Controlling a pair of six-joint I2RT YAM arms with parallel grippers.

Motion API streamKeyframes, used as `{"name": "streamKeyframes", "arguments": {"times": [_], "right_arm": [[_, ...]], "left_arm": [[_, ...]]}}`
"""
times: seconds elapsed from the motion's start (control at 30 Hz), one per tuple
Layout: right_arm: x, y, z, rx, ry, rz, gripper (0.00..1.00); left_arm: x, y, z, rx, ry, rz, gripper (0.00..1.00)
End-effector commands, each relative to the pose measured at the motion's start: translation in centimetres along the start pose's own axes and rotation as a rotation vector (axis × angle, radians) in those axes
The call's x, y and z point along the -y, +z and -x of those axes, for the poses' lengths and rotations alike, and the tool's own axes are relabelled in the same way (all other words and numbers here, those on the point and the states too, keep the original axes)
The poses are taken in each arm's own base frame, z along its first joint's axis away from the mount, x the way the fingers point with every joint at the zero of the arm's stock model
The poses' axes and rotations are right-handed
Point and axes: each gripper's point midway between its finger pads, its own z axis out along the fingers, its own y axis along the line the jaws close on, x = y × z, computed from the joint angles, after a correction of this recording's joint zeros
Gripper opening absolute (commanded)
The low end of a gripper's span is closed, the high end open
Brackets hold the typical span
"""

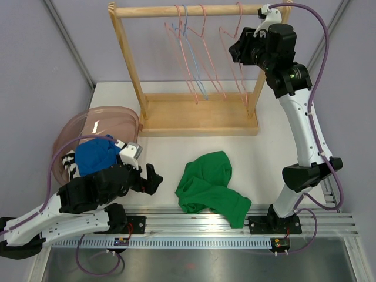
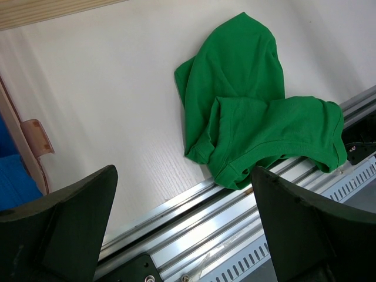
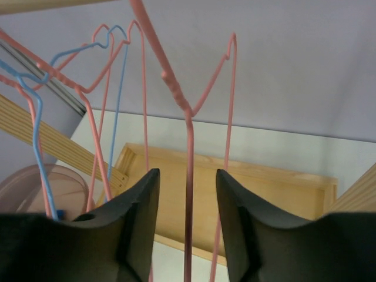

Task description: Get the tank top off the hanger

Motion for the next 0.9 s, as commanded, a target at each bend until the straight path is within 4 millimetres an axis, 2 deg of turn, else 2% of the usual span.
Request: {"name": "streamKeyframes", "arguments": {"times": [0.0,0.1,0.13,0.17,0.2,0.23,0.27,0.3,0.43,0.5,0.53,0.57,0.6,0.63,0.7,0.77,0.87], "right_arm": [[-0.3,-2.2,2.3,0.060,-0.013,0.001,0.53],[-0.6,-4.3,3.6,0.101,-0.023,0.006,0.56],[-0.6,-4.8,3.8,0.105,-0.028,0.004,0.58],[-0.7,-6.1,4.0,0.113,-0.034,0.001,0.60],[-0.7,-6.8,4.0,0.113,-0.037,0.001,0.66],[-0.7,-7.6,3.9,0.114,-0.044,0.004,0.84],[-0.6,-9.1,3.5,0.116,-0.053,0.001,0.95],[-0.5,-9.9,3.5,0.132,-0.059,-0.001,0.99],[0.7,-14.1,1.9,0.146,-0.035,-0.054,0.99],[0.6,-16.5,0.1,0.136,-0.007,-0.035,1.00],[0.3,-16.5,-2.4,0.083,-0.004,0.000,0.99],[-0.2,-18.6,-2.4,0.109,0.005,0.030,1.00],[-1.0,-19.4,-3.2,0.096,0.009,0.079,1.00],[-1.0,-20.7,-5.0,0.082,0.012,0.103,0.99],[-1.7,-21.9,-6.7,0.067,0.020,0.158,0.99],[-2.4,-23.6,-9.2,0.033,0.030,0.223,1.00],[-2.8,-25.7,-11.8,0.006,0.046,0.276,1.00]], "left_arm": [[0.5,0.2,1.2,0.045,-0.010,-0.005,0.99],[0.6,0.6,1.4,0.043,-0.004,0.006,0.99],[1.0,1.2,1.3,0.036,0.001,0.006,0.99],[1.3,1.6,1.2,0.027,-0.001,0.000,0.99],[1.7,2.0,1.0,0.015,0.003,-0.003,0.99],[2.4,2.9,0.9,0.007,0.005,-0.010,0.99],[3.0,3.4,0.7,-0.004,0.008,-0.029,0.99],[3.5,3.9,0.6,-0.006,0.009,-0.040,0.99],[6.6,6.2,0.8,-0.010,0.011,-0.123,0.99],[7.6,7.5,0.7,-0.024,0.025,-0.127,0.99],[8.0,7.9,0.7,-0.028,0.030,-0.128,0.99],[8.5,8.7,0.5,-0.045,0.043,-0.121,0.99],[8.9,9.1,0.6,-0.044,0.047,-0.125,0.99],[9.2,9.5,0.6,-0.048,0.055,-0.125,0.99],[10.1,10.7,0.2,-0.072,0.075,-0.119,0.99],[10.5,11.7,-0.2,-0.088,0.087,-0.105,0.99],[11.6,13.3,-1.6,-0.130,0.119,-0.095,0.99]]}}
